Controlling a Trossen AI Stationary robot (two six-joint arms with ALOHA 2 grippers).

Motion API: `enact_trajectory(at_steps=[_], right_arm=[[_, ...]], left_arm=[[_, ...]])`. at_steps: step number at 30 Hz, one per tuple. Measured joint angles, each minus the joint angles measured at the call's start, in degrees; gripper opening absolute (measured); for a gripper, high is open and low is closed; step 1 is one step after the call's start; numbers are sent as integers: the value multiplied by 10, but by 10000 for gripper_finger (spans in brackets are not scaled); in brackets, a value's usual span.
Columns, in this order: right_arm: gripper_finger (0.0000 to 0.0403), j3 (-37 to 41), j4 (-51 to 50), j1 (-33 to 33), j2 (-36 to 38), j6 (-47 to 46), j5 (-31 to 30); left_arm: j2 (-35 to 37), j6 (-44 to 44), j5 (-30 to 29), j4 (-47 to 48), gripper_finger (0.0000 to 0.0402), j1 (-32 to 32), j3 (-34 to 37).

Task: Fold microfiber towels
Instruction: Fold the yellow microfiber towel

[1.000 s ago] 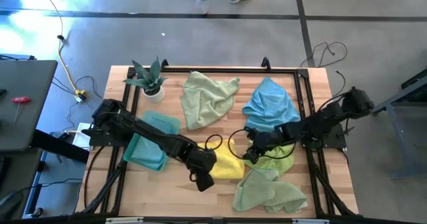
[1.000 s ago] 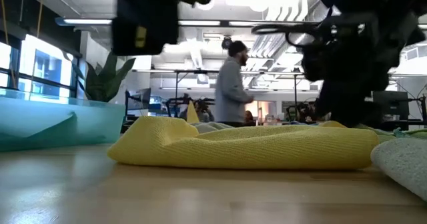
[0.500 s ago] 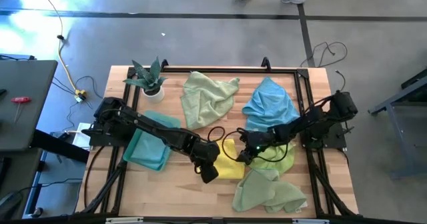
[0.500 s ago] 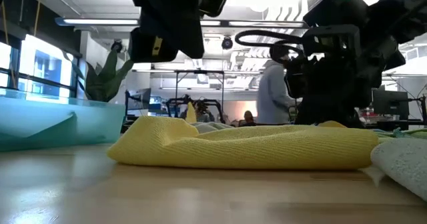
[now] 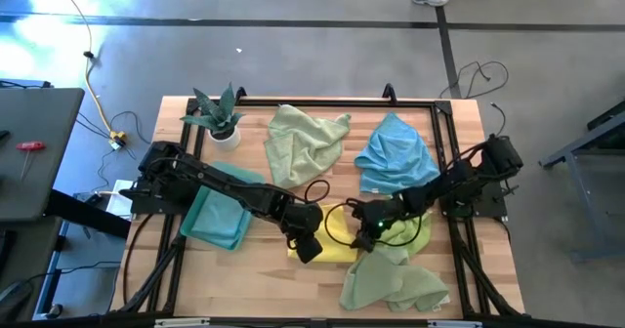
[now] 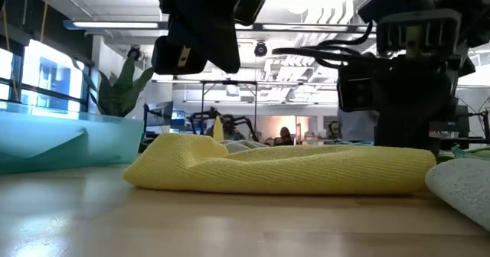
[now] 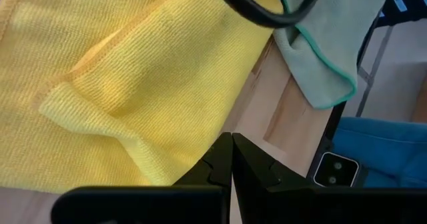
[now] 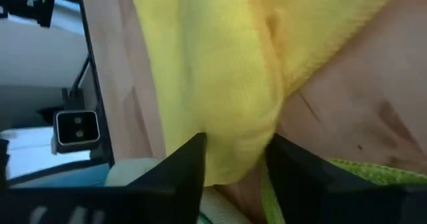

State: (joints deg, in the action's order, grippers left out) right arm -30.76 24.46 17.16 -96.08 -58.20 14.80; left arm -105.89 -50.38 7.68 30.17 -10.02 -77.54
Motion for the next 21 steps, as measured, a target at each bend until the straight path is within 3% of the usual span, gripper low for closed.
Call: enact_trajectory(at_steps=[11,21], right_arm=[[8,-18,5,13,0,31,-98],[1,-50,17,12,0,49,-75]], left_arm=[[0,-6,-9,0,0,-5,0],[0,-19,-11,1,0,-23,0]])
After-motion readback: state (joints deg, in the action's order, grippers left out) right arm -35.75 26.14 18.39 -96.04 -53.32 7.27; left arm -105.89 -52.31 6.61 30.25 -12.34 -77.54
